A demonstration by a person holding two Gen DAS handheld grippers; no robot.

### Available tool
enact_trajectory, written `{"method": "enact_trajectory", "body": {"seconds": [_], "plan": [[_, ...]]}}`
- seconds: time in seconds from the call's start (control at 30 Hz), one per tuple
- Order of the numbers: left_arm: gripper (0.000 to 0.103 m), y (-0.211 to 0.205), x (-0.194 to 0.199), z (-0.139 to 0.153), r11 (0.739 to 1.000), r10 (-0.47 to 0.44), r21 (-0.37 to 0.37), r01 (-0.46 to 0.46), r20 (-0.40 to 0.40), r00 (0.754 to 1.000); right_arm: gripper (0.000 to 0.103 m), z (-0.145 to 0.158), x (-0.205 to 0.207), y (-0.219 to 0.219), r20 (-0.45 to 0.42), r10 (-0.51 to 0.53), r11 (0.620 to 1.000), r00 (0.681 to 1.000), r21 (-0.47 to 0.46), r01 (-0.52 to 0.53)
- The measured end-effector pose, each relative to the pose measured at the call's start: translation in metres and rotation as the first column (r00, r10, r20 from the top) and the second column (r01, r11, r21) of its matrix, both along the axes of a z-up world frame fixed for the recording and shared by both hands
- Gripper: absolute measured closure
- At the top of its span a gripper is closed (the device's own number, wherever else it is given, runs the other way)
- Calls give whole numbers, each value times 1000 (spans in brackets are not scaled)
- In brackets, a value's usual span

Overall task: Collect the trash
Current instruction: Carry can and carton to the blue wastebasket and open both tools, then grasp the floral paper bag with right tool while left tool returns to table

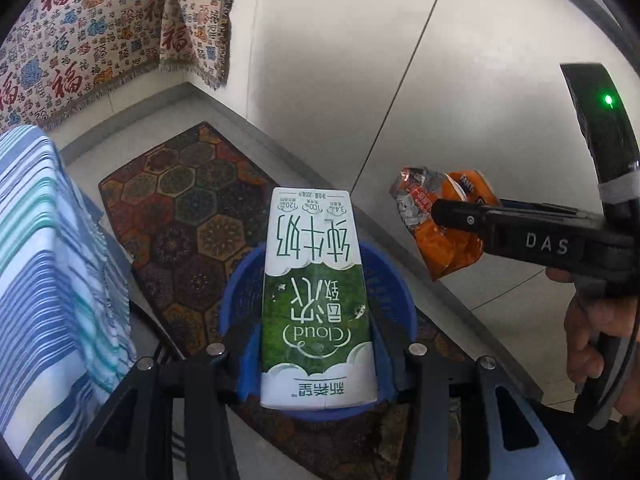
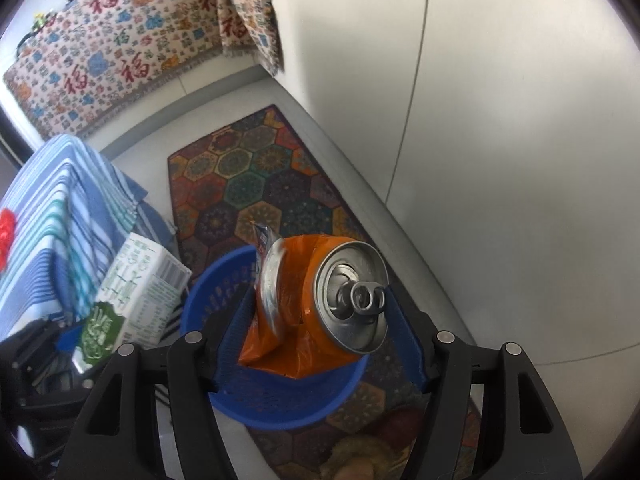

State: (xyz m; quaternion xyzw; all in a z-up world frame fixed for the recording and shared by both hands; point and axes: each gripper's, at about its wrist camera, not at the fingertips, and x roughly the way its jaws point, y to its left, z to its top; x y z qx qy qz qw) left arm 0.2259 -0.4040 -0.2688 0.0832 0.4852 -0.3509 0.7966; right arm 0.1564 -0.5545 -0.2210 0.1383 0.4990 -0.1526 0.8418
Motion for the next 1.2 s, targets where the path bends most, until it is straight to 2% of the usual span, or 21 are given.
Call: {"method": "enact_trajectory", "body": {"seconds": [0.03, 0.1, 0.13, 0.27, 0.43, 0.53, 0.63, 0.67, 0.7, 0.77, 0.87, 1.03, 1.2], "plan": [[55, -2, -1, -3, 1000, -3, -2, 3, 7, 1000, 32, -5, 6, -3, 0, -3, 1000, 1000, 11, 3], [33, -6, 1, -11, 1000, 11, 4, -11, 19, 1000, 22, -8, 7, -5, 7, -6, 999, 1000, 39, 5], [30, -7, 5, -14, 1000, 28, 6, -28, 26, 999, 6, -9, 7, -6, 15, -10, 999, 1000, 47, 9], [30, -1, 9, -7, 998, 63, -30, -62, 44, 997, 6, -4, 4, -11, 66, -31, 998, 997, 65, 27], [30, 21, -3, 27, 991, 93, -106, -77, 164, 982, 5, 24, -5, -4, 182, -44, 999, 982, 20, 41], [30, 37, -14, 45, 989, 73, -140, -51, 154, 985, 4, 46, -14, 8, 264, -25, 999, 964, -35, 36], [29, 58, -28, 62, 990, 82, -126, -66, 129, 988, 2, 68, -23, 21, 341, 1, 996, 940, -86, 30], [24, 64, -35, 68, 990, 93, -116, -77, 133, 987, 2, 74, -27, 26, 364, 7, 995, 931, -94, 29], [15, 71, -41, 72, 991, 101, -106, -87, 139, 985, 1, 79, -30, 30, 383, 13, 995, 923, -99, 27], [13, 86, -52, 81, 986, 124, -127, -106, 149, 981, 1, 87, -34, 40, 415, 26, 994, 909, -105, 20], [13, 115, -68, 91, 979, 142, -165, -116, 154, 978, 1, 94, -35, 58, 433, 50, 992, 900, -123, 4], [13, 172, -87, 98, 973, 212, -130, -189, 196, 957, 1, 99, -23, 105, 458, 147, 982, 877, -175, -73], [13, 256, -97, 105, 942, 334, -109, -317, 211, 919, 1, 94, -9, 164, 443, 261, 964, 858, -175, -202]]}}
